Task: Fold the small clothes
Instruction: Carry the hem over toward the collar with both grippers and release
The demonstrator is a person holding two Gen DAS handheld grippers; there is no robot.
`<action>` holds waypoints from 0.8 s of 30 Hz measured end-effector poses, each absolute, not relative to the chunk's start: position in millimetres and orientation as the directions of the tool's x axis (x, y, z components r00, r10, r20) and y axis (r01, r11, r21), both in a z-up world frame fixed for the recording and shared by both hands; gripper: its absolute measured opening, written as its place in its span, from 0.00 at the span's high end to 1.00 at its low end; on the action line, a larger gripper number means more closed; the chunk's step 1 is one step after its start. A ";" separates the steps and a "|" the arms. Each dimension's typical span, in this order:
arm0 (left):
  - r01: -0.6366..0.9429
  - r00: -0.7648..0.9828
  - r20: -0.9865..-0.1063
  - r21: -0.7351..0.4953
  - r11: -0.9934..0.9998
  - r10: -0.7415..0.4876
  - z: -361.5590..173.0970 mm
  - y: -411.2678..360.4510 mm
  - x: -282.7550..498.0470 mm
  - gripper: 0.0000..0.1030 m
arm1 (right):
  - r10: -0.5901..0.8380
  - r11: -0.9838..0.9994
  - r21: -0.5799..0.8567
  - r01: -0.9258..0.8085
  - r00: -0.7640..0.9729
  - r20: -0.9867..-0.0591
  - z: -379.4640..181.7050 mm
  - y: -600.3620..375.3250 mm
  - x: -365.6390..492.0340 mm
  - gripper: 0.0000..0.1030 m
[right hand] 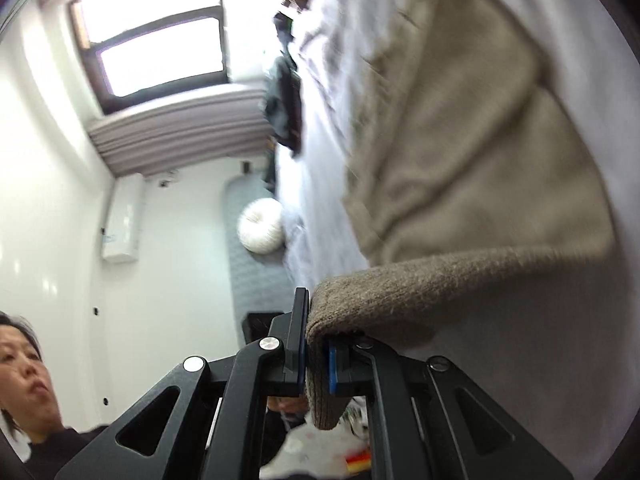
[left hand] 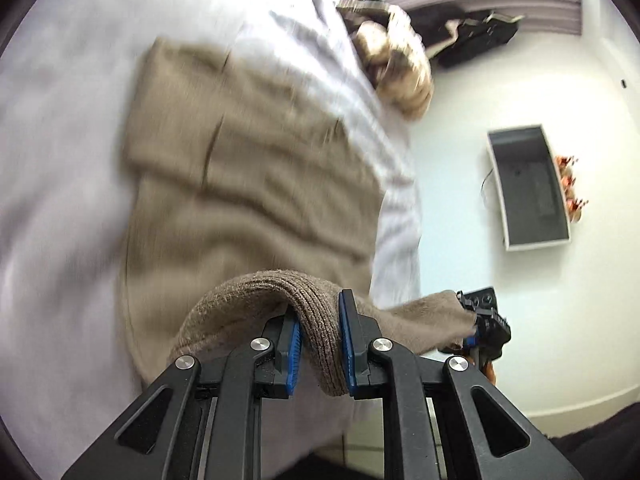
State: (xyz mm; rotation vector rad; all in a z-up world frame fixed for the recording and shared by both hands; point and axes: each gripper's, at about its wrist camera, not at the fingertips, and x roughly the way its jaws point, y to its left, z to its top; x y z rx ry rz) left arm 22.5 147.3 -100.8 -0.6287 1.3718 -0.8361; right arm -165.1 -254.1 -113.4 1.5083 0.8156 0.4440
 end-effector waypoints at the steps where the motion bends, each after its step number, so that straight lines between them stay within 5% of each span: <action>1: 0.151 0.027 -0.574 -0.807 0.571 -0.819 -98.4 144.1 37.2 0.82 | 0.705 0.049 0.977 0.209 0.685 -0.182 -111.3 -258.7 -152.3 0.92; 9: 0.218 0.092 -0.609 -0.760 0.613 -0.788 -115.3 113.0 134.1 0.82 | 0.643 0.041 0.975 0.218 0.741 -0.193 -139.2 -310.2 -49.8 0.92; 14: 0.209 0.094 -0.669 -0.711 0.671 -0.738 -157.9 83.5 179.3 0.82 | 0.626 0.073 0.951 0.300 0.729 -0.278 -181.3 -330.2 -0.8 0.92; 20: 0.137 0.091 -0.789 -0.595 0.792 -0.608 -196.4 76.5 197.1 0.81 | 0.581 0.031 0.910 0.413 0.733 -0.353 -232.4 -345.9 19.3 0.91; 24: 0.187 0.118 -0.835 -0.513 0.837 -0.538 -186.0 66.0 190.8 0.81 | 0.580 -0.038 0.911 0.412 0.751 -0.316 -243.5 -351.4 19.2 0.88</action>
